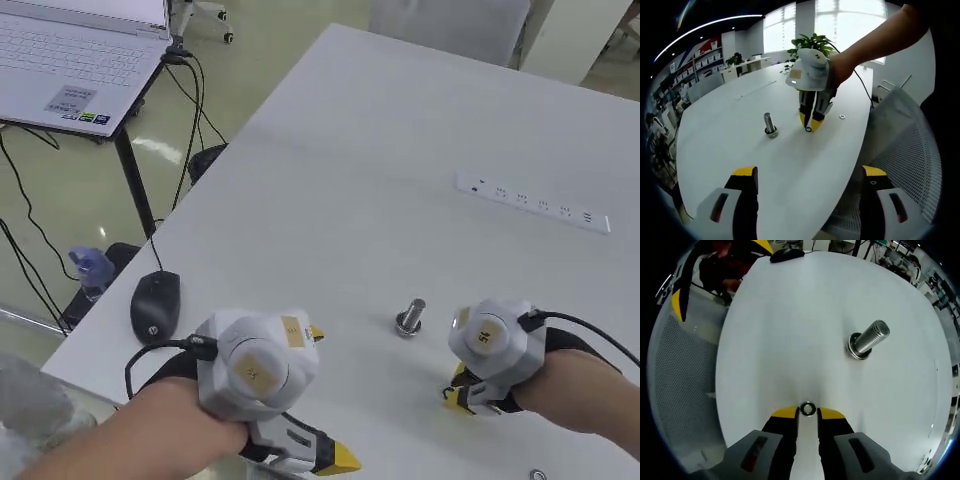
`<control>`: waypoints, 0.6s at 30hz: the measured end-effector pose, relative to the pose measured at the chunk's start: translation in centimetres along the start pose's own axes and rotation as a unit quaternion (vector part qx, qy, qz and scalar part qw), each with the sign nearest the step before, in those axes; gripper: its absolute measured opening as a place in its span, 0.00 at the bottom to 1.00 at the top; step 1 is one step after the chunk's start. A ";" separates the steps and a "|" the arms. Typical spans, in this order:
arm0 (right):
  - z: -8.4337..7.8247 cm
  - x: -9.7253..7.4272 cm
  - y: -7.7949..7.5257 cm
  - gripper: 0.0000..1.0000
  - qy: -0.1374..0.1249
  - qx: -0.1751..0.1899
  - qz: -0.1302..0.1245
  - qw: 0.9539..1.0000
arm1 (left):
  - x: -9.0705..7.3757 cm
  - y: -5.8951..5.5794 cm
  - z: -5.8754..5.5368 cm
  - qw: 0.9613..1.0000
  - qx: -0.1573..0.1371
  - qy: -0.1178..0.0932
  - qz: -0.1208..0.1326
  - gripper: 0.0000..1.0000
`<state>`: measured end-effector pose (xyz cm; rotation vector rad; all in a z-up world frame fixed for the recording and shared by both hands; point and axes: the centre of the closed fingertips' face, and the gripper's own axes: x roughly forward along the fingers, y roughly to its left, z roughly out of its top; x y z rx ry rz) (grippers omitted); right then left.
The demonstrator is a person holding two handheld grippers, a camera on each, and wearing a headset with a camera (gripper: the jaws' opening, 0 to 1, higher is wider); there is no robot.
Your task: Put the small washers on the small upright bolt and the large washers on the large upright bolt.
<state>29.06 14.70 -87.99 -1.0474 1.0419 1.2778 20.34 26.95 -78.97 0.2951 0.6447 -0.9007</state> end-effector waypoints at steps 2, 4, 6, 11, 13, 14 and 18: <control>0.0 0.1 0.0 0.14 0.003 -0.002 -0.003 1.000 | -0.1 -0.1 0.0 1.000 0.001 0.001 0.000 0.83; 0.0 0.1 -0.1 0.14 0.005 0.001 -0.004 1.000 | -0.1 -0.1 0.0 1.000 0.001 0.001 0.001 0.83; 0.0 0.0 0.0 0.14 0.005 0.006 -0.006 1.000 | -0.1 -0.1 0.1 1.000 0.001 0.001 0.001 0.82; -0.1 0.0 -0.1 0.13 -0.005 0.024 -0.011 1.000 | 0.0 -0.2 0.4 1.000 0.004 0.001 0.003 0.82; -0.1 0.1 -0.2 0.13 -0.010 0.029 -0.011 0.999 | 0.0 -0.2 0.5 1.000 0.004 0.001 0.003 0.82; -0.2 0.0 -0.1 0.12 -0.012 0.031 -0.011 0.999 | 0.0 -0.2 0.5 1.000 0.004 0.002 0.003 0.82; -0.6 -0.2 -0.1 0.12 -0.006 0.028 -0.011 1.000 | 0.1 -0.3 0.5 1.000 0.004 0.003 0.004 0.81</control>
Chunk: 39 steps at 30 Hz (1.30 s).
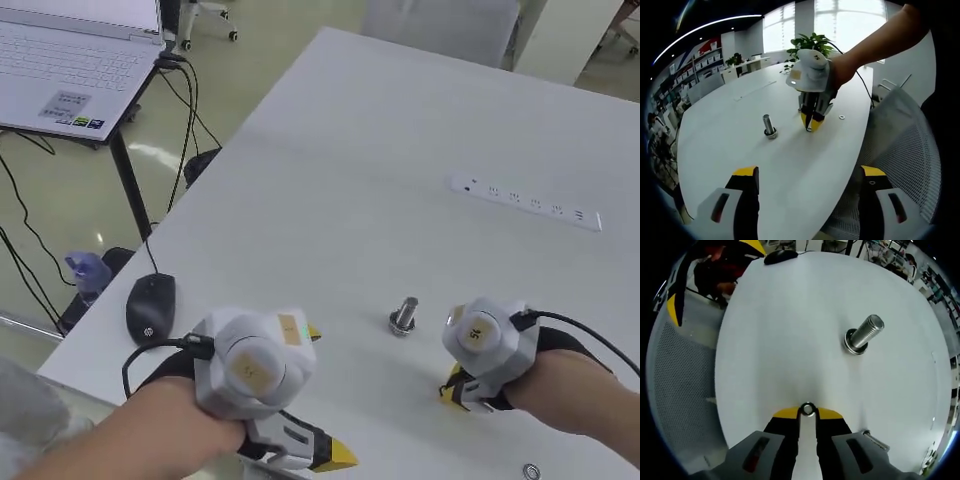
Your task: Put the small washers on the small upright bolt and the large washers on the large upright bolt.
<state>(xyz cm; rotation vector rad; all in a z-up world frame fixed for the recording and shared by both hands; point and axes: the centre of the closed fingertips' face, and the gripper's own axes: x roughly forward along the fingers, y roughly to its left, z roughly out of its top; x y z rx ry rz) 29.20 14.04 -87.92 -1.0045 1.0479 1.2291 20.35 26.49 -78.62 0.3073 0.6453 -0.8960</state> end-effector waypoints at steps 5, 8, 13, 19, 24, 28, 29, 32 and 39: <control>-0.9 -1.4 0.0 0.12 0.000 0.005 0.000 1.000 | 0.0 0.1 0.0 1.000 -0.006 -0.002 0.004 0.81; -1.7 -2.5 -0.4 0.12 -0.007 0.016 -0.008 1.000 | 0.0 0.2 0.0 1.000 -0.006 -0.002 0.006 0.81; -3.7 -3.8 -0.8 0.12 -0.004 0.028 -0.018 0.999 | 0.1 0.3 0.1 1.000 -0.008 -0.005 0.008 0.82; -6.4 -5.4 -1.3 0.12 0.002 0.046 -0.026 0.999 | 0.3 0.3 0.5 1.000 -0.007 -0.007 0.007 0.86; -7.7 -6.1 -2.3 0.12 0.001 0.063 -0.029 0.998 | 0.5 0.2 0.8 1.000 -0.007 -0.008 0.004 0.88; -7.8 -6.5 -3.0 0.12 -0.002 0.069 -0.030 0.997 | 0.5 0.2 0.9 1.000 -0.009 -0.008 0.005 0.89; -7.8 -6.6 -3.2 0.12 -0.003 0.070 -0.029 0.997 | 0.6 0.2 0.8 1.000 -0.011 -0.006 0.005 0.89; -7.4 -6.8 -4.1 0.12 -0.008 0.071 -0.030 0.997 | 0.6 0.2 0.8 1.000 -0.013 -0.005 0.007 0.90; -5.9 -8.2 -6.3 0.12 -0.023 0.066 -0.036 0.997 | 1.0 -0.1 0.8 1.000 -0.007 -0.003 0.005 0.94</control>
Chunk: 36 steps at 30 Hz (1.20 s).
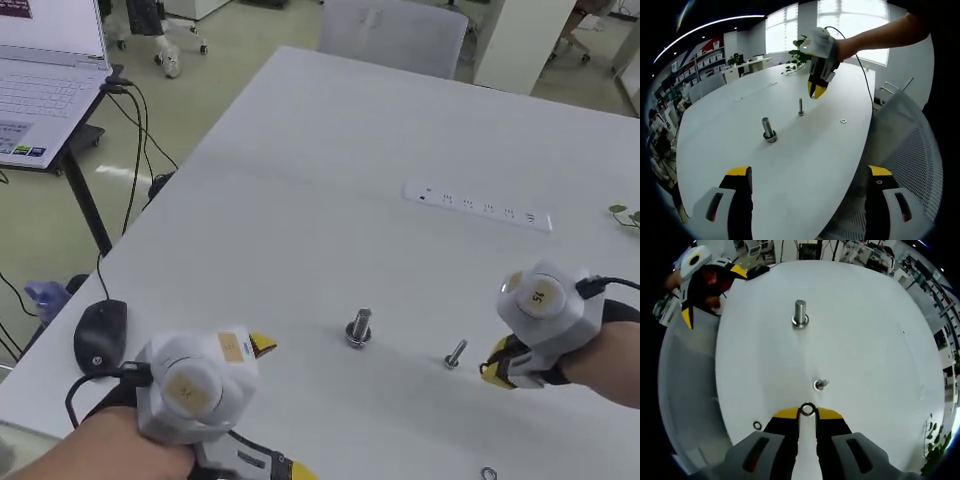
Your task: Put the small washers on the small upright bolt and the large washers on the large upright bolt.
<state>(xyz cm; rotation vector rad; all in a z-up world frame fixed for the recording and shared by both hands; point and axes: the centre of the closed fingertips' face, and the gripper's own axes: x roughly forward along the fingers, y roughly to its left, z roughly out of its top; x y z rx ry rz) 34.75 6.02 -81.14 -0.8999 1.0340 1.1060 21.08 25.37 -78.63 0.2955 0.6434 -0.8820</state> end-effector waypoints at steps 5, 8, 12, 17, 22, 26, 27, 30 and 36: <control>1.3 -0.4 -1.4 0.12 -0.008 -0.006 -0.002 1.000 | 0.1 0.2 0.3 1.000 -0.013 -0.007 0.002 0.95; 1.7 -0.2 -1.7 0.12 -0.010 -0.009 -0.001 1.000 | 0.2 0.2 0.2 1.000 -0.012 -0.004 0.002 0.95; 2.3 0.1 -1.6 0.12 -0.011 -0.014 0.002 1.000 | 0.2 0.3 0.2 1.000 -0.014 -0.003 0.004 0.97; 2.7 0.6 -1.6 0.12 -0.008 -0.019 0.002 1.000 | 0.3 0.4 -0.2 1.000 -0.012 0.004 0.004 0.97; 2.6 1.0 -1.7 0.12 -0.002 -0.028 -0.002 1.000 | 0.3 0.2 -0.4 1.000 -0.017 0.003 0.002 0.97; 2.5 1.2 -1.8 0.12 0.000 -0.026 0.001 1.000 | 0.3 0.1 -0.8 1.000 -0.019 0.006 0.001 0.97; 2.5 1.3 -1.8 0.12 0.001 -0.025 0.001 1.000 | 0.2 0.1 -0.8 1.000 -0.019 0.006 0.002 0.97; 2.4 1.5 -1.6 0.12 0.002 -0.025 0.004 1.000 | 0.2 0.1 -0.9 1.000 -0.021 0.006 0.002 0.97; 2.5 1.8 -1.6 0.12 0.005 -0.028 0.002 1.000 | 0.1 0.2 -0.9 1.000 -0.021 0.005 0.003 0.97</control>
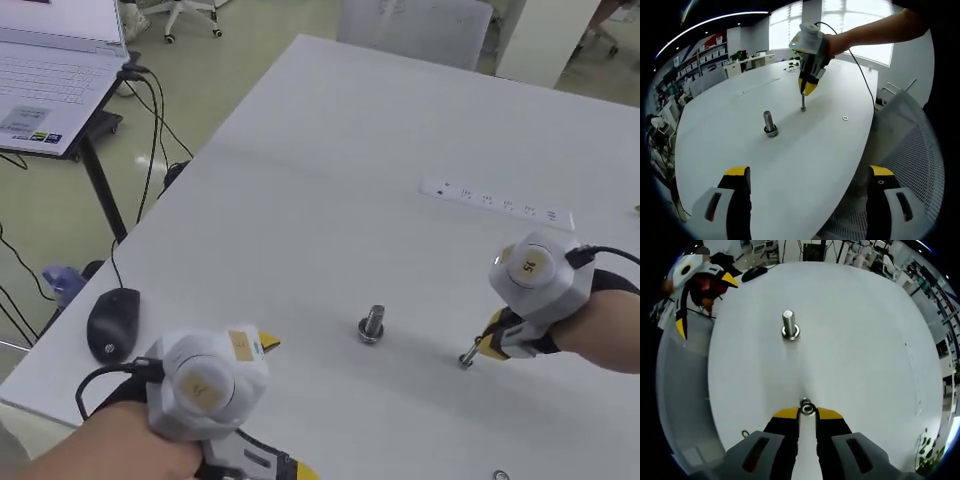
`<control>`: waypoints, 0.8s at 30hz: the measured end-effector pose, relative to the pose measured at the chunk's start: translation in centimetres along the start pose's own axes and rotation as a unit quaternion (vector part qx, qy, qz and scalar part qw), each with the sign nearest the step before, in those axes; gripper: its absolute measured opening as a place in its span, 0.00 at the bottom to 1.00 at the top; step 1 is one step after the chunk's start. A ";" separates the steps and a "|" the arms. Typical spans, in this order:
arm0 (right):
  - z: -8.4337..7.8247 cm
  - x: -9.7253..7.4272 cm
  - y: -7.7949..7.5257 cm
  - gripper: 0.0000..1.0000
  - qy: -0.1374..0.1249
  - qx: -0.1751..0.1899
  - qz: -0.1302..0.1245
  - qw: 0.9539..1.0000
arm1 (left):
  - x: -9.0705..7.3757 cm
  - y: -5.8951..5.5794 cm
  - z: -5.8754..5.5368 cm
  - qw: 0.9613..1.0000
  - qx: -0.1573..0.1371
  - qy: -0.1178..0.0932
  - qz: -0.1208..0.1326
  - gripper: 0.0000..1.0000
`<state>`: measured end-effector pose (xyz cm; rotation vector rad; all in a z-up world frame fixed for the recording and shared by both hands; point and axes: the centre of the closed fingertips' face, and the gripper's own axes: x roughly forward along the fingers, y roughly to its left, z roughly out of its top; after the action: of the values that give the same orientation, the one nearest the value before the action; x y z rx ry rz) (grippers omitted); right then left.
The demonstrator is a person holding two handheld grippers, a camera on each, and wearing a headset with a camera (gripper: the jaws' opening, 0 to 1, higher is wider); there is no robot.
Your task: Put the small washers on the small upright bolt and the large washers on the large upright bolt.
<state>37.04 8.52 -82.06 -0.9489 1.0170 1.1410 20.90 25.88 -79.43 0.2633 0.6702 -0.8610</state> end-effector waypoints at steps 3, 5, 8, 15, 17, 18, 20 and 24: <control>-0.1 0.2 0.1 0.12 0.003 -0.002 0.002 1.000 | 0.0 -0.1 -0.3 1.000 0.002 0.004 -0.002 0.97; -0.2 0.5 0.1 0.12 0.006 -0.005 0.003 1.000 | 0.0 -0.2 -0.4 1.000 0.002 0.006 -0.003 0.97; -0.2 0.7 0.2 0.12 0.009 -0.008 0.004 1.000 | 0.0 -0.2 -0.4 1.000 -0.001 0.006 -0.003 0.96; -0.5 1.4 0.2 0.12 0.015 -0.011 0.009 1.000 | 0.0 -0.1 -0.5 1.000 -0.002 0.007 -0.002 0.95; -0.6 1.7 0.3 0.12 0.017 -0.011 0.012 1.000 | 0.0 0.0 -0.6 1.000 -0.004 0.008 -0.001 0.95; -0.6 1.8 0.3 0.12 0.018 -0.012 0.013 1.000 | 0.0 0.0 -0.6 1.000 -0.004 0.008 -0.001 0.94; -0.6 2.2 0.3 0.13 0.018 -0.012 0.014 1.000 | 0.0 0.0 -0.8 1.000 -0.003 0.011 -0.001 0.94; -0.9 3.1 0.4 0.13 0.023 -0.013 0.018 0.999 | -0.2 0.1 -1.0 1.000 -0.006 0.013 0.001 0.94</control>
<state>36.84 8.52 -85.28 -0.9852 1.0624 1.1696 20.46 26.52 -80.04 0.2645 0.6986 -0.8537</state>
